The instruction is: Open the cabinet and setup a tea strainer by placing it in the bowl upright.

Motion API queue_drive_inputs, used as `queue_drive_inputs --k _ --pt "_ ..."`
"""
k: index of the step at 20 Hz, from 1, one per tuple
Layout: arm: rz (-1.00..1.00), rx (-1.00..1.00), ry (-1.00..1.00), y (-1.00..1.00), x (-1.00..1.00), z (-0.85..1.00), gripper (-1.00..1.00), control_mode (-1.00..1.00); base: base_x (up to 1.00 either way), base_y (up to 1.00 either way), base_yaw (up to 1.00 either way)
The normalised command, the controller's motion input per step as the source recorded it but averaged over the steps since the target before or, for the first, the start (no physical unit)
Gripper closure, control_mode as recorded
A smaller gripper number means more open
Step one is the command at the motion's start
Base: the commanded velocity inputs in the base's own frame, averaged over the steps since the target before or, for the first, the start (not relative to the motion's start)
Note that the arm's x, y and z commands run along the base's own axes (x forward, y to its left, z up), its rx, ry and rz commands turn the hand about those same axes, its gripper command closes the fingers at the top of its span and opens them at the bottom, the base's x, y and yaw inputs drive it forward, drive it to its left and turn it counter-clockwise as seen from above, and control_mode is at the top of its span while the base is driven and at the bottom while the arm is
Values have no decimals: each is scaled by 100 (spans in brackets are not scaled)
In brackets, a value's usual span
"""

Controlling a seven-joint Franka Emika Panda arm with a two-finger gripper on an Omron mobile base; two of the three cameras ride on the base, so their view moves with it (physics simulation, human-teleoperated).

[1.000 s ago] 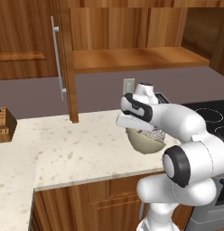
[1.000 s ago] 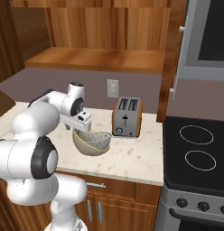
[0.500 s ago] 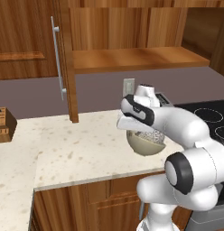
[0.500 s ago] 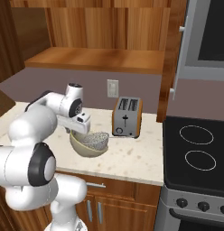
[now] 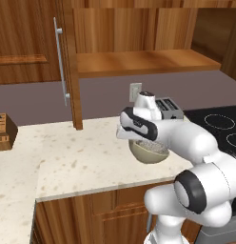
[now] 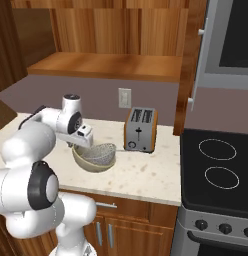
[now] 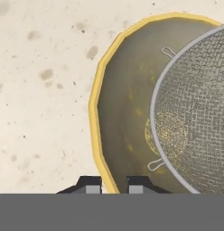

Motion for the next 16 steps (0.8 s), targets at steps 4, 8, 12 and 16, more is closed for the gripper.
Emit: queue_drive_inputs --k 4,8,12,16 --pt "-6 -32 -15 20 0 -16 100 -100 0 0 0" --pt "0 -42 -18 22 0 -30 100 -100 0 0 0" --pt "0 -36 -7 11 13 -19 100 -100 0 0 0" --pt "0 -25 -7 14 11 -7 100 -100 0 0 0"
